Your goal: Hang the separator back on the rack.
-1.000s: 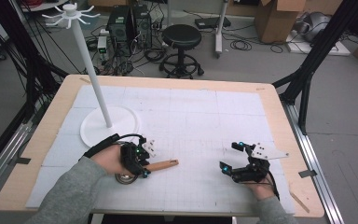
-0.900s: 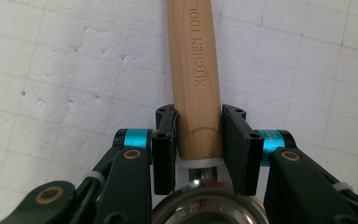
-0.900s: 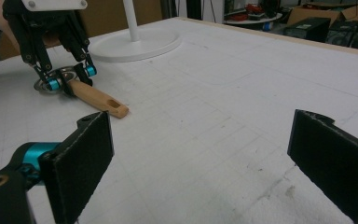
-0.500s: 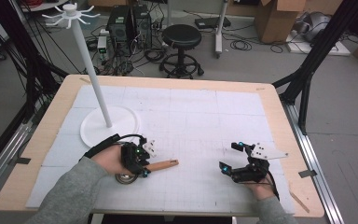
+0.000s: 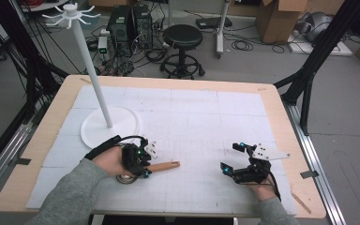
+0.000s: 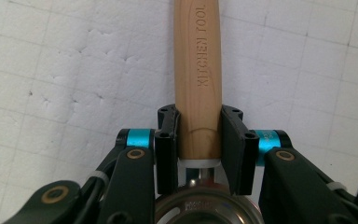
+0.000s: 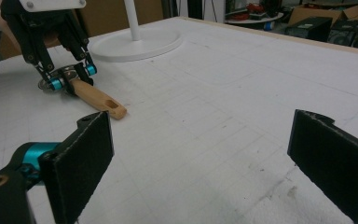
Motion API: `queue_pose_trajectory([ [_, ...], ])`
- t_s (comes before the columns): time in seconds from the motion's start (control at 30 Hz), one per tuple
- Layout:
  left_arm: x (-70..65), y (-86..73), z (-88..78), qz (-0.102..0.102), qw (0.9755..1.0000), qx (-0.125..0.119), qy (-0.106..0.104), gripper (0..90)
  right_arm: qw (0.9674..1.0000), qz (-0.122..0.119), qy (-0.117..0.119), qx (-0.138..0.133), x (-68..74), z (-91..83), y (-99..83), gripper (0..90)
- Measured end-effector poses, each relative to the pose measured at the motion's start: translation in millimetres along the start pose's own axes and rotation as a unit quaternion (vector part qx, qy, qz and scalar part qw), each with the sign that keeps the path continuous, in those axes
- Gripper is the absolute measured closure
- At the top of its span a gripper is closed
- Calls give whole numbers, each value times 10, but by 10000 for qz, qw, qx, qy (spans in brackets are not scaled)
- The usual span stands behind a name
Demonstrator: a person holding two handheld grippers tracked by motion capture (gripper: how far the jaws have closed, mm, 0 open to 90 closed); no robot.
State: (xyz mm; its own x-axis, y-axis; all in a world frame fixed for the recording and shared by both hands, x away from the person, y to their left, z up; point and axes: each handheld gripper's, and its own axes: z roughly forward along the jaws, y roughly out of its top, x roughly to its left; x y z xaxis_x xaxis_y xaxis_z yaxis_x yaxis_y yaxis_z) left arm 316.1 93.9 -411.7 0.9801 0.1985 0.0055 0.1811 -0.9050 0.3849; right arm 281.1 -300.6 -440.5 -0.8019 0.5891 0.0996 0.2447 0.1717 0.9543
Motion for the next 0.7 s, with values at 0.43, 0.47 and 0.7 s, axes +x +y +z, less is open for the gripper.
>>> queue_pose_trajectory([
  [0.43,-36,-101,-162,-132,9994,-304,66,688,10000,-7,-18,9,0,-1,1,61],
  [0.47,-40,-109,-178,-145,9992,-358,73,688,10000,-8,-19,2,-1,0,1,61],
  [0.7,-70,-139,-307,-222,9976,-649,74,688,10000,1,-18,5,1,-3,2,61],
])
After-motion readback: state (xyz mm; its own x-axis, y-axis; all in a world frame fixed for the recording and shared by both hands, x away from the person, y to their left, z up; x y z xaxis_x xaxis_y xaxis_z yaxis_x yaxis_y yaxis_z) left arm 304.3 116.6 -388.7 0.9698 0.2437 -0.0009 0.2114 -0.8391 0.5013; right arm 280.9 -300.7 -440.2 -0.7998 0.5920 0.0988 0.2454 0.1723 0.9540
